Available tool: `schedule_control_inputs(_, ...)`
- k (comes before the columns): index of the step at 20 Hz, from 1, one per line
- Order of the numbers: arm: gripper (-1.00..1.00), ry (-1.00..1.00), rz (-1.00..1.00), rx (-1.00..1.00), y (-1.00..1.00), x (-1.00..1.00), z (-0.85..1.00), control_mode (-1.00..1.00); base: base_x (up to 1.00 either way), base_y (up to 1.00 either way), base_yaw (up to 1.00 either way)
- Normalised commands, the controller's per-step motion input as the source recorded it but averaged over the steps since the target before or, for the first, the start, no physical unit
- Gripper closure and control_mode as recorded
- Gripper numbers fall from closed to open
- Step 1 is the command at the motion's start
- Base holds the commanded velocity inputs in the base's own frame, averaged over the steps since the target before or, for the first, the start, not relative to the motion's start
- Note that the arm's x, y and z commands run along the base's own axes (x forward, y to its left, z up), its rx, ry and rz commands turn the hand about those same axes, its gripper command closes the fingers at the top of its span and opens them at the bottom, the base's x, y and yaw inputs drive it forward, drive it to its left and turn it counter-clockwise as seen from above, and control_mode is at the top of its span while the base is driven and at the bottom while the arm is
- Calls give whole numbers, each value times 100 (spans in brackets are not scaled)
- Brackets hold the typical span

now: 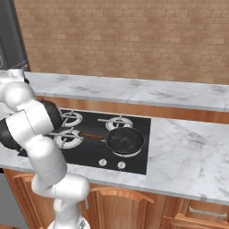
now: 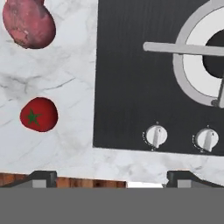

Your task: Place the pan on the front right burner on the stove. Then place the tomato and the onion in the pan and turn on the front right burner.

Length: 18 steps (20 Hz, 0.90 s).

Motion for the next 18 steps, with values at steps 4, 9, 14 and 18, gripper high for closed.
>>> schedule_control_inputs(4, -100, 0, 19, 2, 37, 24, -23, -100, 0, 0, 0)
schedule_control_inputs(9, -100, 0, 15, 0, 25, 31, -19, -100, 0, 0, 0)
schedule_control_inputs(14, -100, 0, 14, 0, 18, 25, -19, -100, 0, 0, 0)
schedule_control_inputs(18, -100, 0, 13, 0, 22, 16, -19, -100, 0, 0, 0)
